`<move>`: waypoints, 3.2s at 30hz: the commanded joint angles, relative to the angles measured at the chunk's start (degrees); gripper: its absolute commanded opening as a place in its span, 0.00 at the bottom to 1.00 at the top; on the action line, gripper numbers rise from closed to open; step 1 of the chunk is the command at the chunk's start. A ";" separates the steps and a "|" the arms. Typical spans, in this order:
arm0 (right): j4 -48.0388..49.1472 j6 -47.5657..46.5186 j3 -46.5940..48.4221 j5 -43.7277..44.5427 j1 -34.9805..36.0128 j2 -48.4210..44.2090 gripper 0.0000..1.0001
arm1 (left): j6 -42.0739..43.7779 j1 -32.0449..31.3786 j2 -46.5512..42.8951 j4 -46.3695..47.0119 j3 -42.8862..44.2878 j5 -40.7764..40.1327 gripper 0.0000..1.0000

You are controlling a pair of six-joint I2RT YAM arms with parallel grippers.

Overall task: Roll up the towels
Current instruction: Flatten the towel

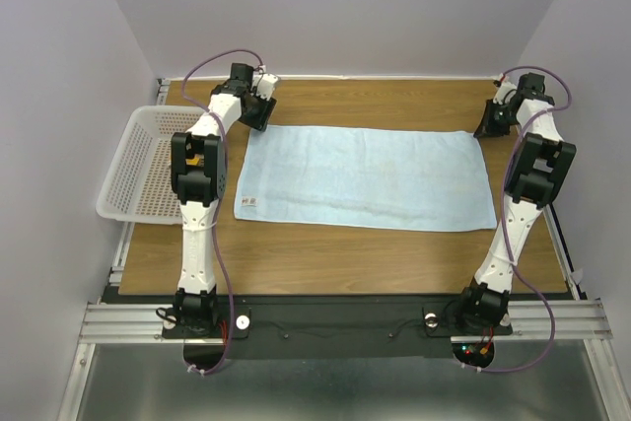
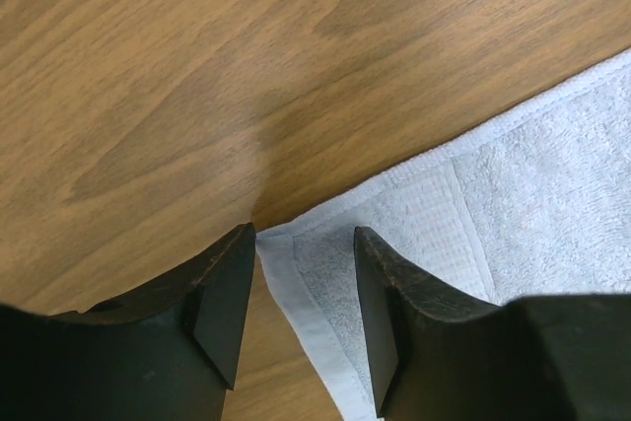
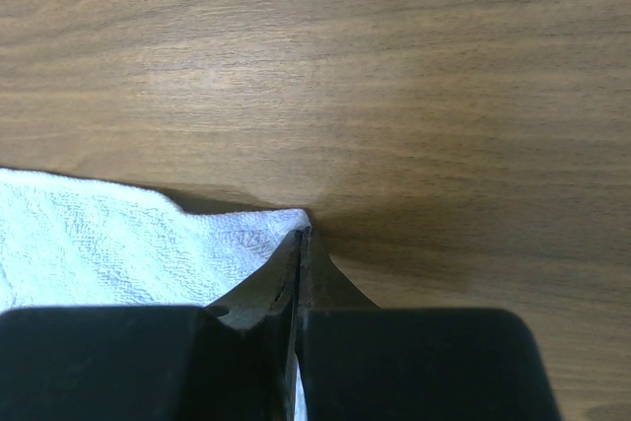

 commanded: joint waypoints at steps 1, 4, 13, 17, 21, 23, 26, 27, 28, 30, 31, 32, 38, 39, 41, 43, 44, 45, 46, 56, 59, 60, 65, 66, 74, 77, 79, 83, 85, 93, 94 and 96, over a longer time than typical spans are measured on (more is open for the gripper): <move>0.97 -0.45 -1.10 -1.04 0.36 -1.64 0.01 | -0.16 0.76 -0.75 1.31 1.87 -1.11 0.54; 0.88 -0.80 -1.28 -1.04 0.36 -1.64 0.01 | -0.94 1.37 -1.63 2.19 1.17 0.38 0.54; 0.88 -1.06 -1.28 -0.60 0.36 -1.73 0.01 | -0.95 2.08 -0.49 2.28 2.13 0.91 0.50; 0.88 -1.15 -1.19 -0.34 0.36 -1.64 0.01 | -0.77 2.08 -0.23 2.10 1.69 2.49 0.49; 0.88 -1.24 -0.93 -0.43 0.36 -1.55 0.00 | -0.77 2.08 0.04 2.10 1.52 3.72 0.48; 0.88 -1.24 -1.01 -0.25 0.36 -1.55 0.01 | -0.77 2.08 0.30 1.93 1.43 4.51 0.48; 0.88 -1.15 -1.01 -0.25 0.36 -1.55 0.00 | -1.03 2.17 0.91 1.49 1.34 5.13 0.45; 0.88 -1.24 -0.93 -0.25 0.36 -1.55 0.01 | -1.04 2.17 1.00 1.40 1.43 5.22 0.44; 0.88 -1.24 -0.93 -0.25 0.36 -1.47 0.00 | -1.04 2.17 1.18 1.31 1.34 5.13 0.43; 0.88 -1.24 -0.84 -0.16 0.36 -1.47 0.01 | -1.04 2.17 1.44 1.14 1.34 4.96 0.41; 0.88 -1.15 -0.75 -0.25 0.36 -1.47 0.01 | -1.21 2.17 1.62 1.14 1.43 4.69 0.41; 0.88 -1.15 -0.75 -0.25 0.36 -1.47 0.01 | -1.30 2.17 1.88 0.96 1.52 4.08 0.41; 0.88 -1.41 -1.28 -1.21 0.36 -1.90 0.01 | -1.39 2.25 2.32 0.52 1.96 3.46 0.19; 0.79 -1.41 -1.36 -1.48 0.36 -2.17 0.01 | -1.39 2.25 2.15 0.69 1.96 3.55 0.14; 0.88 -1.15 -0.93 -2.18 0.36 -2.61 0.01 | -1.47 2.25 1.10 0.87 2.39 3.72 0.02; 0.88 -0.54 -0.23 -2.27 0.36 -3.22 0.01 | -1.39 2.25 0.22 0.87 2.75 3.90 0.00; 0.71 -0.53 1.00 -2.27 0.36 -3.40 0.01 | -0.86 2.25 -0.92 0.96 3.01 4.51 0.00; 0.79 -0.36 1.62 -2.10 0.36 -3.57 0.01 | -0.60 2.25 -1.54 1.13 3.01 4.52 0.00; 0.79 -0.45 2.23 -1.84 0.36 -3.75 0.01 | -0.42 2.34 -2.24 1.31 2.93 4.52 0.00; 0.71 -1.15 3.56 -2.18 0.27 -8.14 0.01 | 3.27 4.36 -10.67 4.99 -1.98 7.33 0.00; 0.71 -2.11 2.42 -2.19 0.10 -10.07 0.01 | 4.59 4.89 -13.84 6.58 -5.59 8.91 0.00; 0.62 -2.46 2.07 -2.10 0.01 -11.21 0.01 | 5.11 4.98 -14.54 6.50 -6.21 9.26 0.00; 0.44 -5.19 -2.06 -2.53 -0.95 -15.08 0.01 | 8.88 6.03 -19.81 5.88 -11.47 12.59 0.00; 0.36 -6.24 -4.07 -3.15 -1.13 -15.87 0.01 | 9.68 6.47 -20.87 5.79 -12.79 13.12 0.00; -0.43 -10.38 -14.02 -3.94 -1.66 -21.34 0.06 | 15.75 7.00 -31.16 9.57 -29.58 14.27 0.00; -0.79 -8.10 -12.62 -4.90 -1.66 -19.23 0.29 | 14.53 7.00 -28.88 9.05 -28.90 14.18 0.00; -0.70 -6.43 -11.39 -5.88 -1.14 -16.94 0.35 | 13.56 7.00 -27.48 8.26 -26.79 14.27 0.00; 1.92 -2.04 -8.40 -2.46 2.02 -12.99 0.40 | 12.24 7.00 -24.49 7.90 -23.98 14.54 0.00; 4.04 -0.28 -7.87 0.78 3.96 -11.84 0.40 | 12.33 7.00 -23.78 7.55 -22.57 14.36 0.00; 7.38 3.33 -1.55 10.45 8.36 -4.90 0.54 | 12.41 7.00 -22.64 7.55 -22.30 14.71 0.00; 7.65 3.42 -1.45 10.82 8.53 -4.63 0.60 | 12.33 7.00 -22.55 7.46 -22.39 14.71 0.00; 8.70 3.77 -1.36 12.92 9.06 -4.19 0.60 | 12.32 7.00 -22.20 7.46 -22.30 14.89 0.00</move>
